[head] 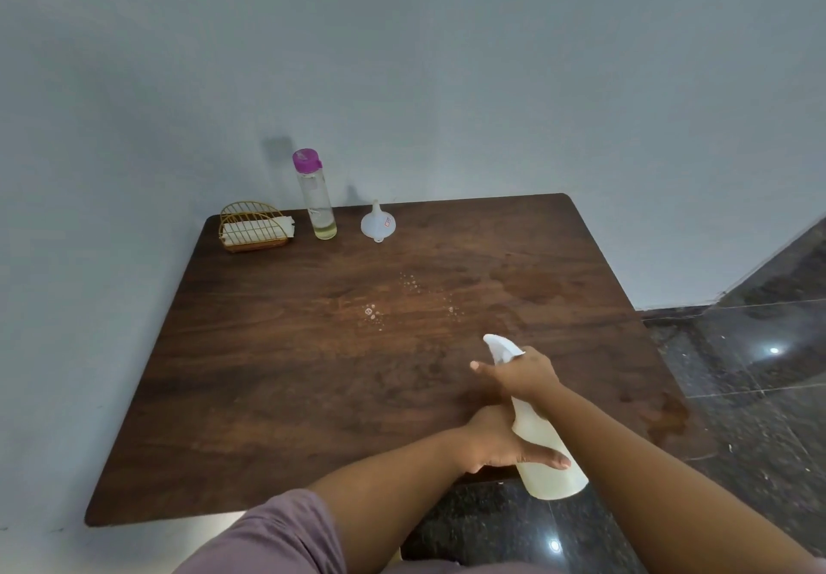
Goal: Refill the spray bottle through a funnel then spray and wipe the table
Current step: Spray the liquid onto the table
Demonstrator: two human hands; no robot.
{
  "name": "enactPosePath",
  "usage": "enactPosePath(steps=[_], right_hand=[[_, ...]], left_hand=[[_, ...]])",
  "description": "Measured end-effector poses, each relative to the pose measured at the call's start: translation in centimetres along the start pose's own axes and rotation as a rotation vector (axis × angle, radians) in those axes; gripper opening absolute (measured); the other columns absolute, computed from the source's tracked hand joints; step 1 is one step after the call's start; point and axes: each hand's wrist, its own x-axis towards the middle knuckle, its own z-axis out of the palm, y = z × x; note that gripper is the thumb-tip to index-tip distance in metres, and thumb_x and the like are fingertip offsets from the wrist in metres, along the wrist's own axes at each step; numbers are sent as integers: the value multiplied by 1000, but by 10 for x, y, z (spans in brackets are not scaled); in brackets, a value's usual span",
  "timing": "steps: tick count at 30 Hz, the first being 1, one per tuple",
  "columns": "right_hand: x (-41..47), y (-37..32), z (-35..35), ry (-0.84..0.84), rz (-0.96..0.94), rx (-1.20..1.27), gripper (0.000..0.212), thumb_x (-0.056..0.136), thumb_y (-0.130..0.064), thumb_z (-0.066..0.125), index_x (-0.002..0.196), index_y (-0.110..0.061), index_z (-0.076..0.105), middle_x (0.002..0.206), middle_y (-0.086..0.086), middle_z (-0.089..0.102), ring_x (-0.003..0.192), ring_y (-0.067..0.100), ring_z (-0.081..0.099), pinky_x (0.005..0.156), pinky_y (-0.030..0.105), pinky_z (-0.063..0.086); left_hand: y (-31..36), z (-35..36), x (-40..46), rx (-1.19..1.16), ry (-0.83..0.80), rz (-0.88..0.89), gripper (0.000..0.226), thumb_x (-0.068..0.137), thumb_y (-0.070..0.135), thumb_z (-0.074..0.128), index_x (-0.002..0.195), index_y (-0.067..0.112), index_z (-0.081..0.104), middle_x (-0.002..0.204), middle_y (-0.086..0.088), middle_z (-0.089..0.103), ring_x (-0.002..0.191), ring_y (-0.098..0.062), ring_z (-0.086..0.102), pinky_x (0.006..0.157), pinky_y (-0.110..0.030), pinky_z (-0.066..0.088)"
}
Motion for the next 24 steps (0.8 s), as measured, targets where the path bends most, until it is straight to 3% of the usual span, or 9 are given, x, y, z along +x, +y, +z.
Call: enactPosePath(steps=[3, 6, 8, 10, 12, 16, 20, 24], right_hand=[[-2, 3, 7, -37, -53, -126, 81, 68, -59, 74, 129, -11, 50, 113, 5, 56, 95, 19, 57, 77, 29, 48], [-3, 4, 10, -96, -79, -142, 89, 58, -66, 75, 131, -21, 52, 112, 2, 57, 97, 18, 59, 78, 30, 50], [-3, 5, 11, -134, -101, -123, 96, 48, -75, 74, 128, -24, 54, 103, -1, 62, 87, 14, 65, 75, 28, 53], [-8, 2, 9, -133, -119, -10, 86, 52, -69, 78, 120, -20, 57, 92, -1, 67, 70, 10, 69, 68, 27, 53], [-11, -1, 7, -130, -160, 119, 68, 62, -55, 82, 114, -18, 58, 91, 0, 66, 65, 11, 66, 63, 24, 49], [-15, -12, 0, -50, -300, 233, 43, 71, -43, 80, 102, -23, 56, 92, 1, 59, 83, 17, 58, 66, 26, 45], [-9, -28, -12, 17, -336, 293, 64, 68, -43, 81, 118, -25, 45, 105, -1, 55, 99, 20, 55, 73, 31, 48], [-1, -35, -17, 33, -330, 116, 79, 67, -48, 80, 129, -21, 39, 115, -4, 53, 109, 19, 54, 89, 35, 48]], left_hand=[[-5, 12, -4, -78, 56, -50, 57, 55, 41, 89, 104, 34, 59, 108, 10, 67, 106, -13, 63, 91, -42, 56], [-7, 20, -9, -80, 103, -66, 77, 39, 54, 87, 108, 33, 58, 109, 8, 67, 101, -15, 65, 82, -48, 59], [-8, 18, -12, -73, 100, -55, 77, 38, 52, 91, 105, 37, 55, 111, 9, 66, 102, -14, 64, 83, -47, 59], [-9, 13, -14, -52, 123, -23, 67, 51, 45, 91, 107, 36, 56, 114, 11, 66, 106, -12, 62, 90, -43, 56], [-8, 5, -16, -6, 162, 6, 72, 55, 45, 89, 117, 31, 57, 119, 11, 65, 113, -11, 59, 98, -38, 52], [2, -18, -19, 70, 201, 30, 90, 55, 44, 90, 133, 29, 49, 127, 10, 60, 120, -15, 55, 101, -38, 48], [13, -47, -16, 87, 289, 117, 86, 55, 30, 92, 130, 29, 50, 122, 12, 57, 116, -14, 53, 98, -39, 49], [27, -74, -10, 154, 469, 152, 87, 48, 36, 92, 124, 29, 51, 121, 9, 51, 112, -15, 54, 97, -42, 50]])
